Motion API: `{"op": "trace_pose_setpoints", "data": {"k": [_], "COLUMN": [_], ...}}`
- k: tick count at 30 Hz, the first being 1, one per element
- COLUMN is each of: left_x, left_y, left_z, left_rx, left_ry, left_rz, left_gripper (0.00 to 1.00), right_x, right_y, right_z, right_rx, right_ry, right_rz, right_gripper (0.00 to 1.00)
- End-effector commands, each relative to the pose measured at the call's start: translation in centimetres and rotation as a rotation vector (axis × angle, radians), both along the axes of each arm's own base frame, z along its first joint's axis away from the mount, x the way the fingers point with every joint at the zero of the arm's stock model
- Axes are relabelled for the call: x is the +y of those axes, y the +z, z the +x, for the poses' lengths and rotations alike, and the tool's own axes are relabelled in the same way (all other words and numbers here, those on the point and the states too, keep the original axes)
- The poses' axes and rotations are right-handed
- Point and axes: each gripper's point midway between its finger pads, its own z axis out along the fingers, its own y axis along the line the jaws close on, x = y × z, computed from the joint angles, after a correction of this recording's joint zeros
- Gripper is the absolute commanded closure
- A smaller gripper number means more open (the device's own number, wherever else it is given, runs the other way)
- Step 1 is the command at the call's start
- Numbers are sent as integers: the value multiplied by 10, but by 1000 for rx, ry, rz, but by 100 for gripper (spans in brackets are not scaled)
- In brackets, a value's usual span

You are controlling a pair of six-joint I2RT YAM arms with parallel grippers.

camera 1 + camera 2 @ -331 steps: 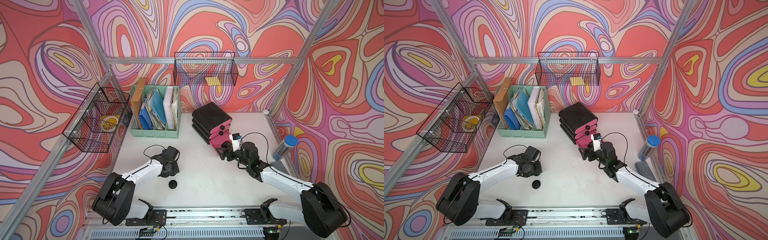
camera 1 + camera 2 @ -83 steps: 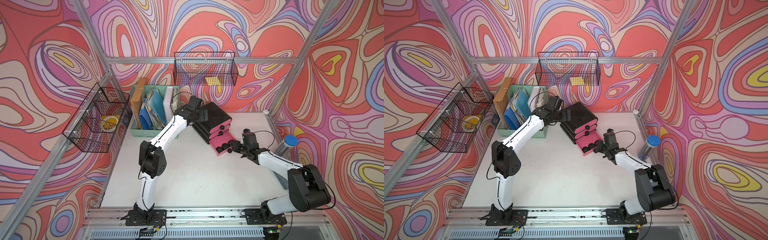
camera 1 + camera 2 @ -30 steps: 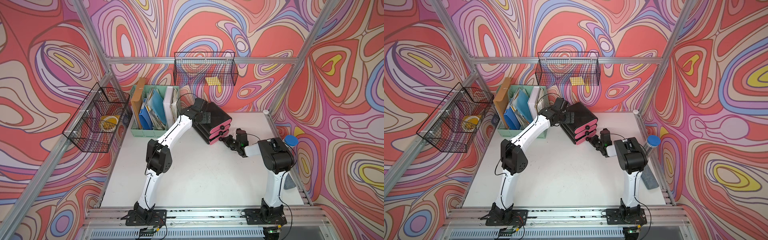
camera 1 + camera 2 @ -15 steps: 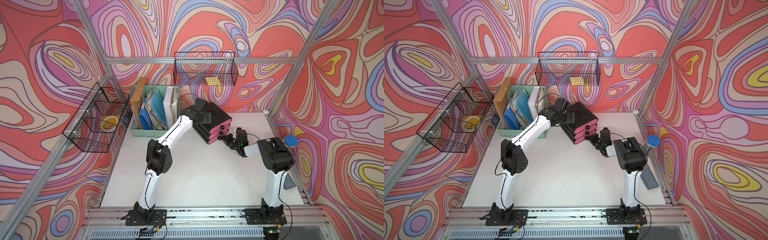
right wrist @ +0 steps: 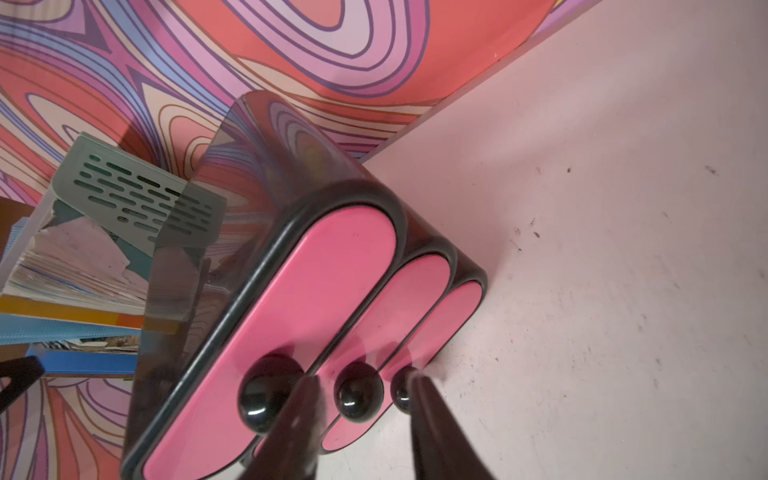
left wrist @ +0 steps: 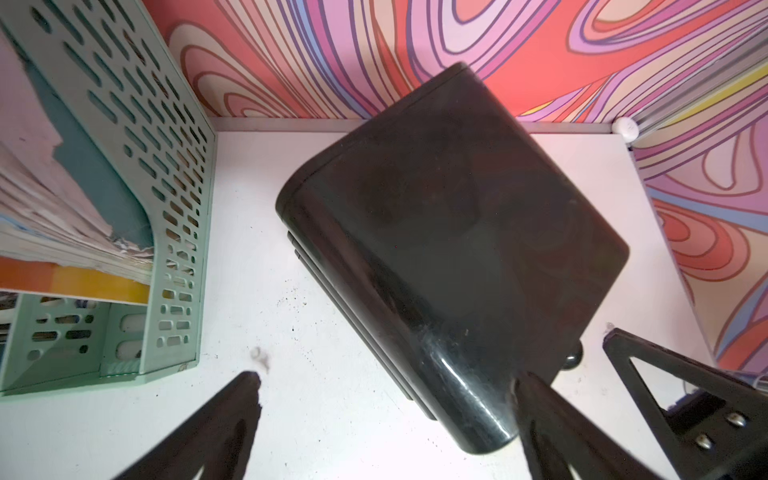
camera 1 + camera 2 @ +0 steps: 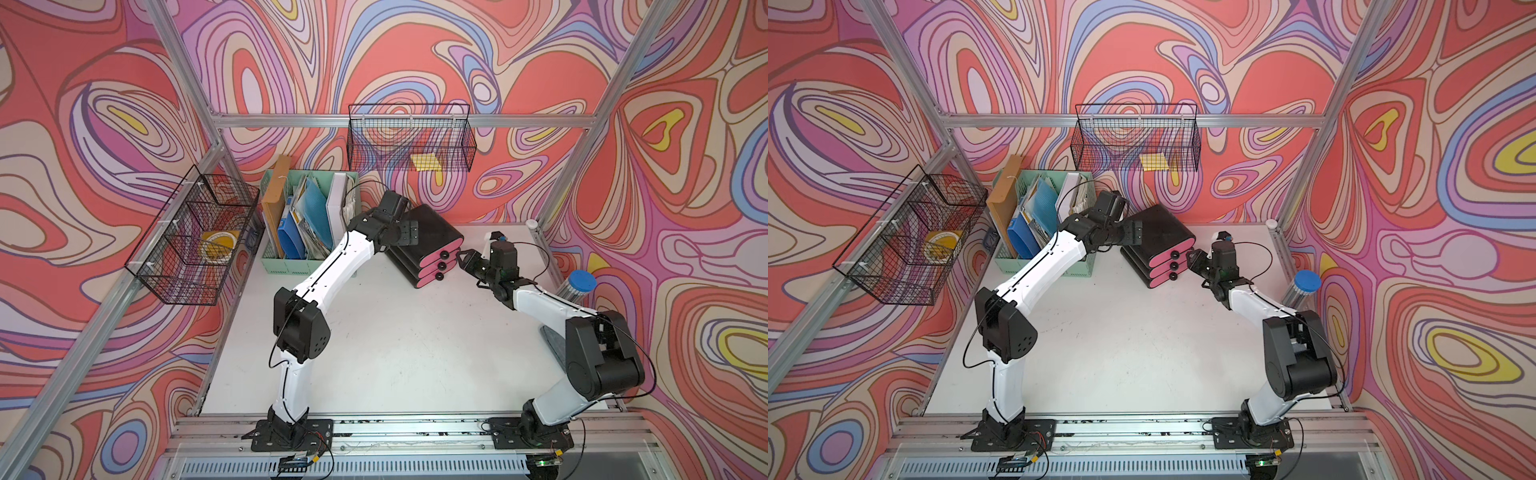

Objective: Put the bluetooth earphones in the drawer according to color
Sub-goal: Move the storage box to the center of the board.

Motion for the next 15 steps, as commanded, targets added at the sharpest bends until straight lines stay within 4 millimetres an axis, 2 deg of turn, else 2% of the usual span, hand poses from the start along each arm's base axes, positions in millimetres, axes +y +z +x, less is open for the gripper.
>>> {"op": "trace_pose_setpoints", "data": {"k": [1, 4, 7, 8, 12, 15], "left_x": [10, 10, 6, 5, 1, 0], "left_y": [8, 6, 2, 0, -15, -27], "left_z": [1, 3, 4, 5, 11, 16], "left_rx": [23, 36, 39, 44, 75, 96], "left_ry": [9, 8, 1, 1, 0, 6], "left_rz": [-100, -153, -182, -191, -241, -269], "left_gripper": [1, 1, 1, 1, 1, 1], "right_x": [-6, -2, 0, 1, 5, 11], "right_y": [15, 27, 46, 37, 41, 40], "right_z": [12, 30, 47, 56, 85, 103], "right_rx": [17, 30, 14, 30, -5, -28], "right_ry": [39, 70, 91, 100, 185, 294], "right_rz": [-93, -102, -109, -113, -96, -14], "right_gripper": [27, 3, 2, 2, 2, 2]}}
